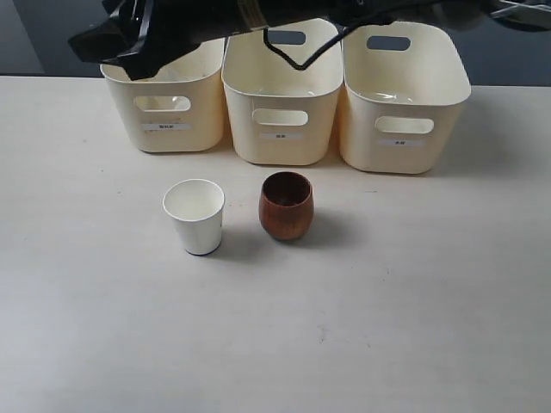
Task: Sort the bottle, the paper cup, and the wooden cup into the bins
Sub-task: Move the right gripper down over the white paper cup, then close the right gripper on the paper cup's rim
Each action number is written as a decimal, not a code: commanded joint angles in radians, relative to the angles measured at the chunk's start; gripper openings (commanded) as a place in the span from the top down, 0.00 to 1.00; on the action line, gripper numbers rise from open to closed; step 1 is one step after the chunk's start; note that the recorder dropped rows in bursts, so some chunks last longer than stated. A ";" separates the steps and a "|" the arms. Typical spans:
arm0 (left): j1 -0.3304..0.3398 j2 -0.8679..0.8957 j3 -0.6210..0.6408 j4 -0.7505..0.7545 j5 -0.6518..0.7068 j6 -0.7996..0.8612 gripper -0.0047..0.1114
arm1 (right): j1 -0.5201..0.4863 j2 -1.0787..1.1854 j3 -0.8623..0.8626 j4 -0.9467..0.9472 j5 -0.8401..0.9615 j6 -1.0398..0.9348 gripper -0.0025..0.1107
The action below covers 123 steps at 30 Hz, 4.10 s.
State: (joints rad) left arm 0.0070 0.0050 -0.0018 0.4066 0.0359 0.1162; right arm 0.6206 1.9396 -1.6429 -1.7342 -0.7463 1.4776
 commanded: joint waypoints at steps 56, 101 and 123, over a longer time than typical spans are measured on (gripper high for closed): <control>0.000 -0.005 0.002 -0.009 -0.006 -0.004 0.96 | 0.090 0.047 0.469 -0.010 0.375 -0.321 0.45; 0.000 -0.005 0.002 -0.009 -0.006 -0.004 0.96 | 0.090 0.097 0.468 -0.010 0.399 -0.321 0.50; 0.000 -0.005 0.002 -0.009 -0.006 -0.004 0.96 | 0.090 0.125 0.460 -0.010 0.401 -0.405 0.97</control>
State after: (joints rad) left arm 0.0070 0.0050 -0.0018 0.4066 0.0359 0.1162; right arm 0.7104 2.0658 -1.1776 -1.7442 -0.3465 1.0764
